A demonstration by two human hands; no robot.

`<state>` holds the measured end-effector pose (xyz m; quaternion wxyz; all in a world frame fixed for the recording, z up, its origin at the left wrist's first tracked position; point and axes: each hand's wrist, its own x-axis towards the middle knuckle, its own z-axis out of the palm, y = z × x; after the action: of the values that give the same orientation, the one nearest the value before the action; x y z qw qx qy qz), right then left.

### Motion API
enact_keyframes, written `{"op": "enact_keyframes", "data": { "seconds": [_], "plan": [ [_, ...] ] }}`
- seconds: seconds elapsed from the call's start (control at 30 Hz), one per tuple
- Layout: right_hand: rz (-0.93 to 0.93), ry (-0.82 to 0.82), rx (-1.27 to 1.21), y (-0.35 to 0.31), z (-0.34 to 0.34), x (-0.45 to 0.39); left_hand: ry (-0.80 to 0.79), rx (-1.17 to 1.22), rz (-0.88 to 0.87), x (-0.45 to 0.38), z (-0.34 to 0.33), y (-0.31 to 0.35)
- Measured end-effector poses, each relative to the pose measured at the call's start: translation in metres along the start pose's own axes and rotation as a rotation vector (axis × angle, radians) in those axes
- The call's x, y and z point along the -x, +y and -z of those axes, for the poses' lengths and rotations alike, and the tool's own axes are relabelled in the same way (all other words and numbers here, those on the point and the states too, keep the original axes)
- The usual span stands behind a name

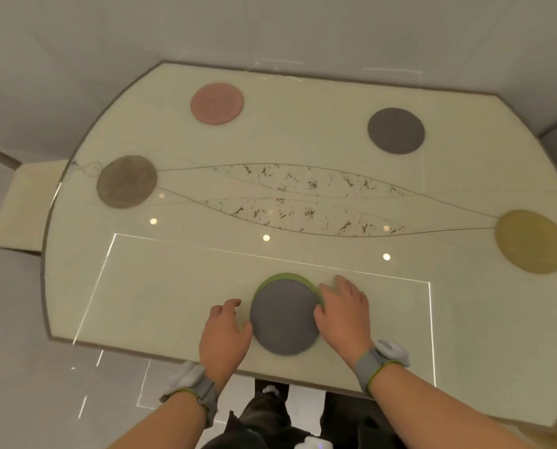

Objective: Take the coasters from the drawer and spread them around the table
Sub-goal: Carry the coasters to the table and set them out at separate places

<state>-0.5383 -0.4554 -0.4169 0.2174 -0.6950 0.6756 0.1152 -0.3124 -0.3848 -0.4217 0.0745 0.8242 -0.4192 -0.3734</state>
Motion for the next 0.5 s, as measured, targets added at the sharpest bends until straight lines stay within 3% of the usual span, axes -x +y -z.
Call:
{"op": "enact_keyframes", "data": {
  "seconds": [0.2,0.37,0.5],
  "plan": [
    [-0.129,-0.021,-0.155,-0.037,-0.005,0.006,-0.126,0.131,0.013,0.006,-0.007,-0.017],
    [-0.158,0.002,-0.080,-0.040,-0.016,0.012,-0.120,0.147,0.000,0.009,-0.017,-0.011],
    [-0.236,-0.017,-0.201,-0.040,-0.021,0.011,-0.116,0.232,0.043,0.008,-0.018,-0.008]
  ]
}}
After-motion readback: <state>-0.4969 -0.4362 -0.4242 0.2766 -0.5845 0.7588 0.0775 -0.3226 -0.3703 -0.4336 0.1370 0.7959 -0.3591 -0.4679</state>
